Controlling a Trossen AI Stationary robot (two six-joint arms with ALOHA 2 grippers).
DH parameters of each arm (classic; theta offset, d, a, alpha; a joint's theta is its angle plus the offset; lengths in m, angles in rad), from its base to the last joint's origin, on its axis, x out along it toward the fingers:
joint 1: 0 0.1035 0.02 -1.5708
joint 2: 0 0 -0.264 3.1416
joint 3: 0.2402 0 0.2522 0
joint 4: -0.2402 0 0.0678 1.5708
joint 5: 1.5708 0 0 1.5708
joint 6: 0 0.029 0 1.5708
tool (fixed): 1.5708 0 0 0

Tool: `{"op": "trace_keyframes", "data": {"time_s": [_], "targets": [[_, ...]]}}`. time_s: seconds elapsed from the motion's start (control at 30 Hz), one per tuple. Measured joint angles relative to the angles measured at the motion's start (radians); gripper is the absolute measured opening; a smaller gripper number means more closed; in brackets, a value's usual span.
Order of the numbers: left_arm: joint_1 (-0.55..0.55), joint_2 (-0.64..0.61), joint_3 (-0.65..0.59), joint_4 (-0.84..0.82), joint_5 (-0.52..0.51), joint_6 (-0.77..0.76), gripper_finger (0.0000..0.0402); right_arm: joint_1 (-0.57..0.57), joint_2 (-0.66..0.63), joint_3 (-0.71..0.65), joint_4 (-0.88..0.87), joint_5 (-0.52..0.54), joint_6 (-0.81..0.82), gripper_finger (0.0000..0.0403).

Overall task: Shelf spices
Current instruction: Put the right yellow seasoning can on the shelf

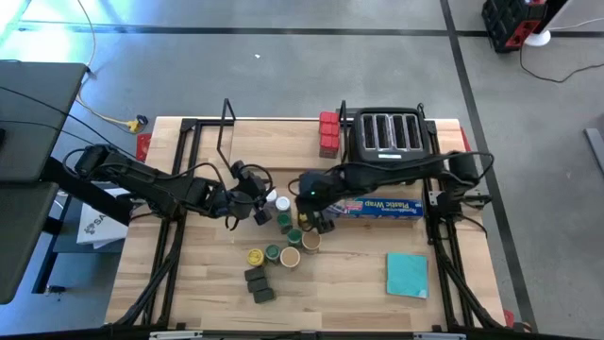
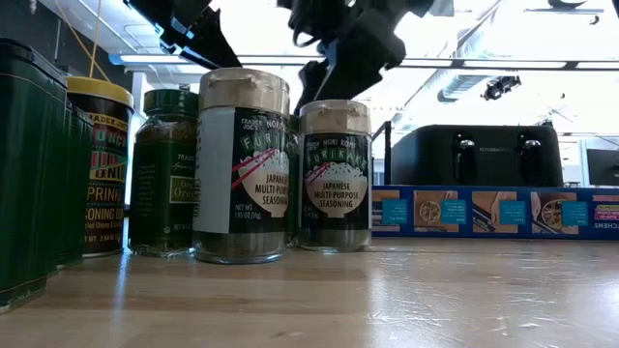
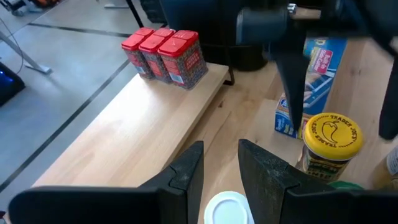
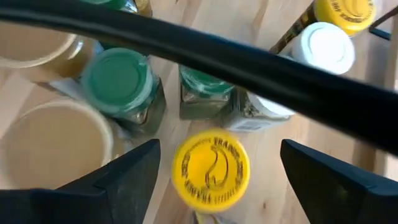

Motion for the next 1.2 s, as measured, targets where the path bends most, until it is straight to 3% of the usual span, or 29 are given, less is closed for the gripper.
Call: {"op": "trace_keyframes", "data": {"time_s": [0.37,0.8,1.2], "targets": [[0.0,0.0,0.0,-0.005,0.0,-0.008,0.0094,-0.001,0.056,0.019,-0.031,0.068,0.025,0.0326],[-0.005,0.0,0.0,-0.006,0.0,-0.008,0.0094,-0.027,0.065,0.02,-0.048,0.013,0.061,0.0249],[-0.007,0.0,0.0,-0.012,0.007,-0.017,0.0094,-0.026,0.09,0.042,-0.033,0.001,0.064,0.0234]]}}
